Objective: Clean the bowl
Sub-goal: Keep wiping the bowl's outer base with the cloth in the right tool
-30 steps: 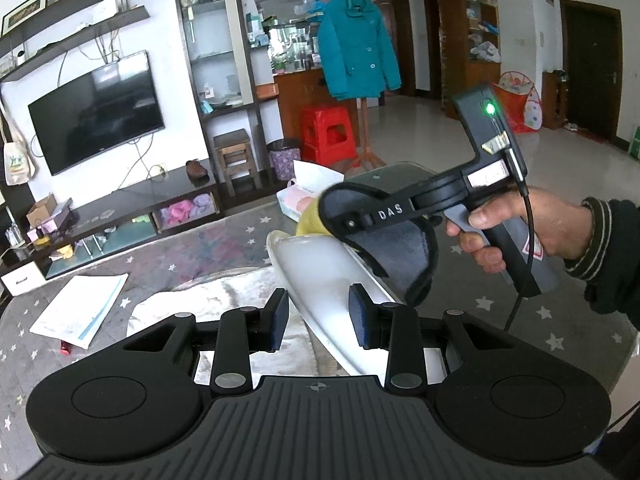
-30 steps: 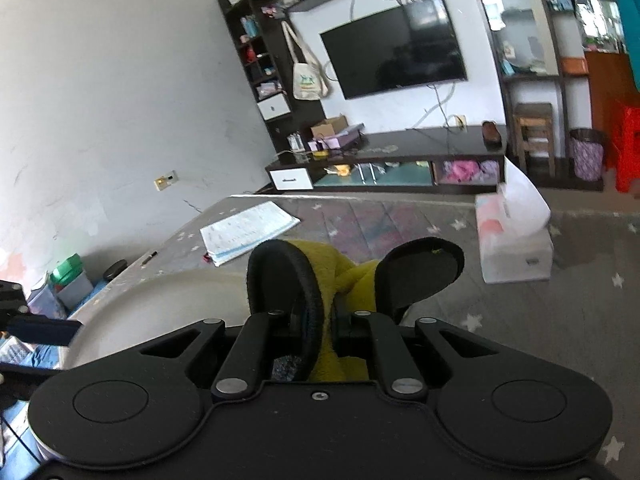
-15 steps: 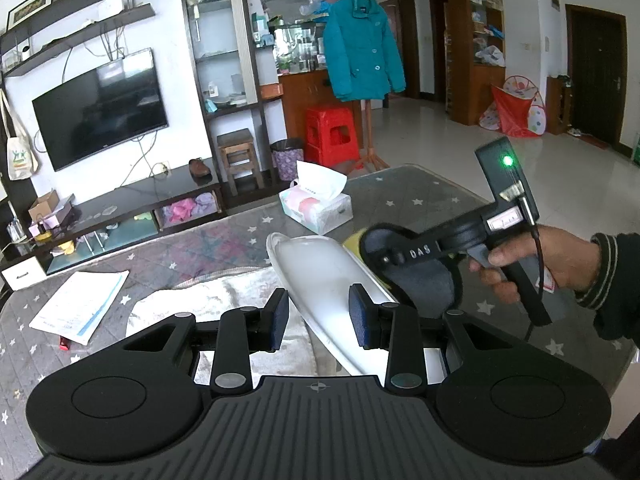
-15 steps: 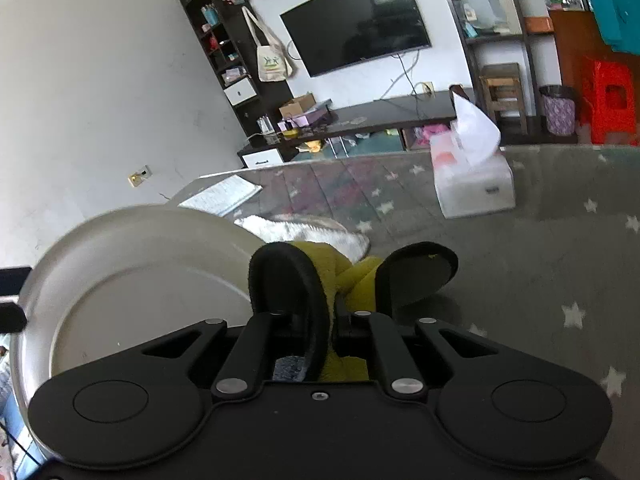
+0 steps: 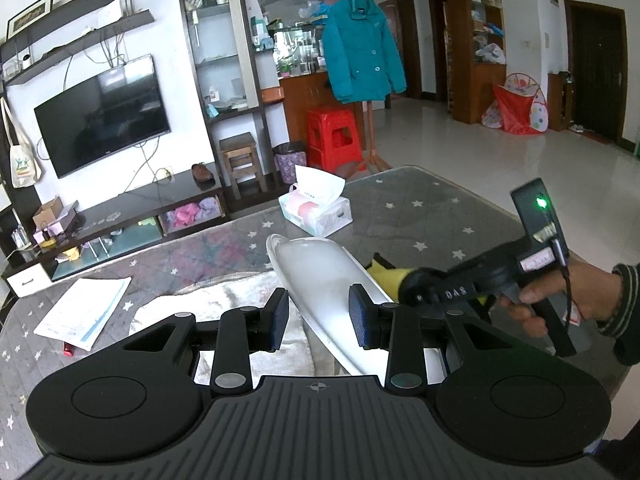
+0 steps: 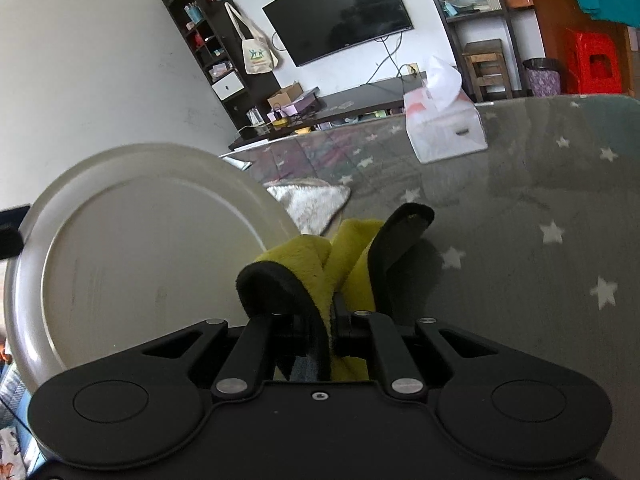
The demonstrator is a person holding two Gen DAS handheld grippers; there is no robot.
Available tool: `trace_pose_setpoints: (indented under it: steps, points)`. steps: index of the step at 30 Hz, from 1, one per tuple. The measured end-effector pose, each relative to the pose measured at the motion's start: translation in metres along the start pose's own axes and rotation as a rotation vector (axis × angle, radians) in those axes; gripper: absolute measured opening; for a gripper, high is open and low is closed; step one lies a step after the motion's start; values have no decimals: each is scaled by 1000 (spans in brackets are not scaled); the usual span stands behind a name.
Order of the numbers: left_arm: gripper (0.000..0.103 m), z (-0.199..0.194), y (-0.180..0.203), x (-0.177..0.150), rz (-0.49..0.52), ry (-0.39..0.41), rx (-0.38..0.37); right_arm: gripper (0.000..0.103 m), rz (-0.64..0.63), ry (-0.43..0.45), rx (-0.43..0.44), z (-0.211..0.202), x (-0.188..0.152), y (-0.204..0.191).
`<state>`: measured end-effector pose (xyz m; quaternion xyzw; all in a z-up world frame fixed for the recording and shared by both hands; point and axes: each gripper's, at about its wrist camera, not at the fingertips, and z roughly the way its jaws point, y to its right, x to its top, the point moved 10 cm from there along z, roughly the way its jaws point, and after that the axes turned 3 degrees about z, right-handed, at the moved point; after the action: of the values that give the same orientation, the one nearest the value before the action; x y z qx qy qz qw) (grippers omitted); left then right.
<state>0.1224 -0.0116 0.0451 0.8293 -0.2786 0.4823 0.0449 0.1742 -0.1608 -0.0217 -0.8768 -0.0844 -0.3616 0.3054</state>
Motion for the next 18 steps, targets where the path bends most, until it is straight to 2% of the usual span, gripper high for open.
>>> trace_pose_setpoints:
  steps: [18]
  points:
    - [34,-1,2,-1,3,-1,26,11,-41,6,56,-42,-43,-26]
